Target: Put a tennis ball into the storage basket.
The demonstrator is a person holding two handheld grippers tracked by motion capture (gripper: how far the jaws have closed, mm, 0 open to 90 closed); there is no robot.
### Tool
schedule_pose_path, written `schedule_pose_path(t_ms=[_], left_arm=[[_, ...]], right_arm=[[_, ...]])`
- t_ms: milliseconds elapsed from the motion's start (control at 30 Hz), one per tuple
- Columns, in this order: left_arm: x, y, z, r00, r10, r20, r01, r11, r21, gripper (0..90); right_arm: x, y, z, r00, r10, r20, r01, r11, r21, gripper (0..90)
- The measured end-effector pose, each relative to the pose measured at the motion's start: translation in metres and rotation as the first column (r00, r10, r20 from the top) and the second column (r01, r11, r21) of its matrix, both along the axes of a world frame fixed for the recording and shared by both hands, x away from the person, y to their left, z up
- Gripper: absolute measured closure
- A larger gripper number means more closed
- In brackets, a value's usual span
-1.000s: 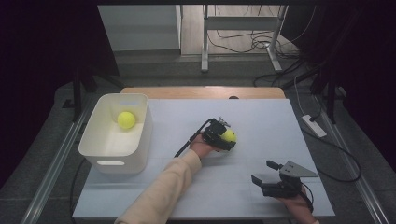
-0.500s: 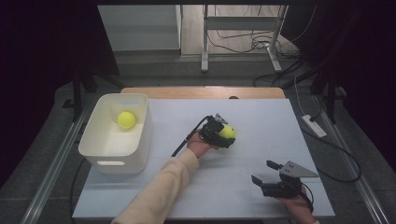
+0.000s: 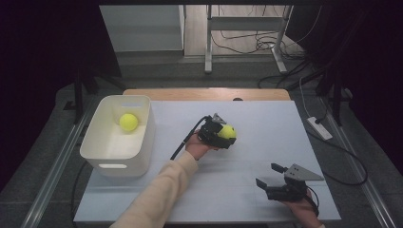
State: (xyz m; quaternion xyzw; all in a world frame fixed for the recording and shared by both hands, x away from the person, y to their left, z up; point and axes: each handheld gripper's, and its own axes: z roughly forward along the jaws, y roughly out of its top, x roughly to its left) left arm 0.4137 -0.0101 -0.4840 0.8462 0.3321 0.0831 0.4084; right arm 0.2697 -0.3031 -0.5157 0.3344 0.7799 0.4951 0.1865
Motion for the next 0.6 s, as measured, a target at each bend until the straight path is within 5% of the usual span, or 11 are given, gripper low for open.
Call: schedule_pose_path(t_ms=[600], left_arm=[[-0.008,0.014,0.015,0.9993,0.026,0.026,-0.025,0.9989,-0.040,27.1]], right_arm=[[0.000,0.000,0.000,1.0000,0.001,0.001,-0.001,1.000,-0.003,12.3]])
